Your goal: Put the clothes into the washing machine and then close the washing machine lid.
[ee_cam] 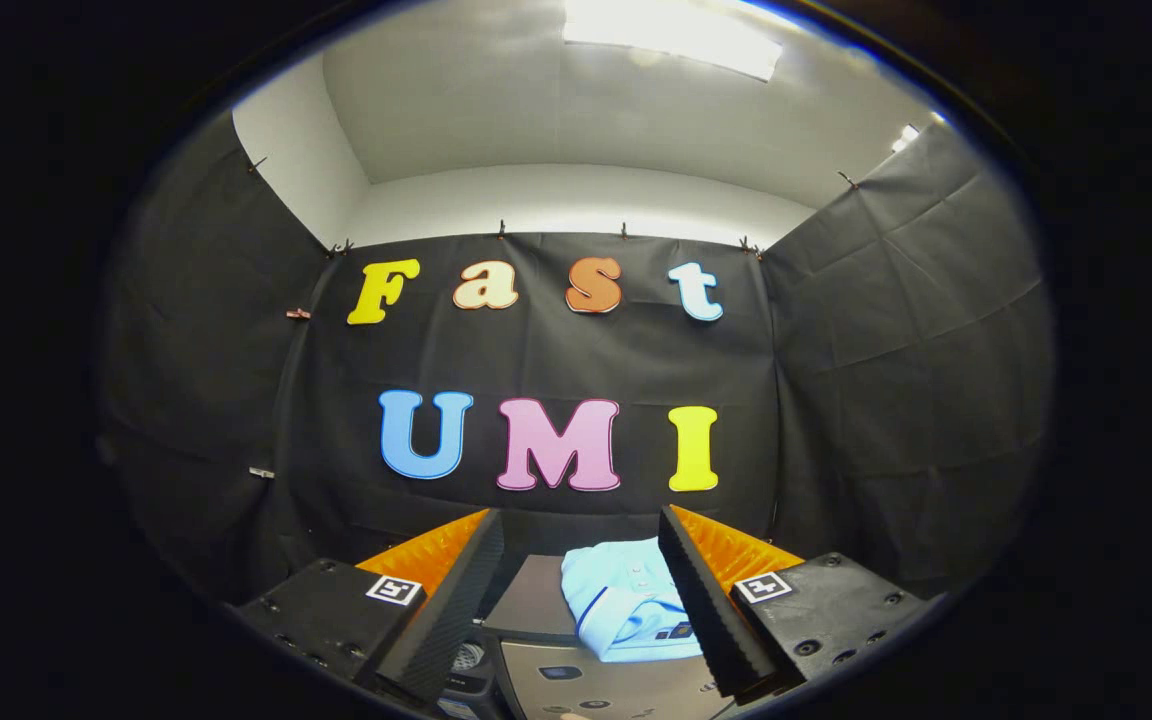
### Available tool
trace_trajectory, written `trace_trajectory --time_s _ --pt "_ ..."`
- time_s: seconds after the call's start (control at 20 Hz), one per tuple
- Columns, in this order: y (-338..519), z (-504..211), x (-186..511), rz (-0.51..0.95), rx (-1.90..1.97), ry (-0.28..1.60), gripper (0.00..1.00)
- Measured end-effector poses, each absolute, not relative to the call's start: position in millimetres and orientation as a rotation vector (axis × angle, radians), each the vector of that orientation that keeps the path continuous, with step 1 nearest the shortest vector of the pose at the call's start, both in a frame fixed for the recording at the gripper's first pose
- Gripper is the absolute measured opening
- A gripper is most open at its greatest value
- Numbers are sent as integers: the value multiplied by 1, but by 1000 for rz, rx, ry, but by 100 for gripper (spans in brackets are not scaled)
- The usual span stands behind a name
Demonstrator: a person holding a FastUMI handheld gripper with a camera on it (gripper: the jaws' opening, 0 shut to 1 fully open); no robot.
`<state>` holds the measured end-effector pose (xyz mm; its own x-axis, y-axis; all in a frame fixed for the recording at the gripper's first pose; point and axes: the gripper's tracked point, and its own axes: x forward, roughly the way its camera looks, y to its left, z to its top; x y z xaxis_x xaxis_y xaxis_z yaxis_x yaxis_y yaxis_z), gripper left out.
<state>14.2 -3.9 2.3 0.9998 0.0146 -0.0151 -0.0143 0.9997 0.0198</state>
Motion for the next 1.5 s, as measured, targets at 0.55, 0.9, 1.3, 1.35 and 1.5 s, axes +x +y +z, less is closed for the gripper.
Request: trace_trajectory --time_s 0.55,0.9,1.3,1.35,1.5 --pt "-45 -7 85 -46 8 80 98" --pt "-57 -16 141 -49 24 150 98" --pt "-62 -55 191 -24 50 337 98" --pt "-64 -61 198 -24 63 358 98" --pt "-74 -86 214 -48 82 437 98"
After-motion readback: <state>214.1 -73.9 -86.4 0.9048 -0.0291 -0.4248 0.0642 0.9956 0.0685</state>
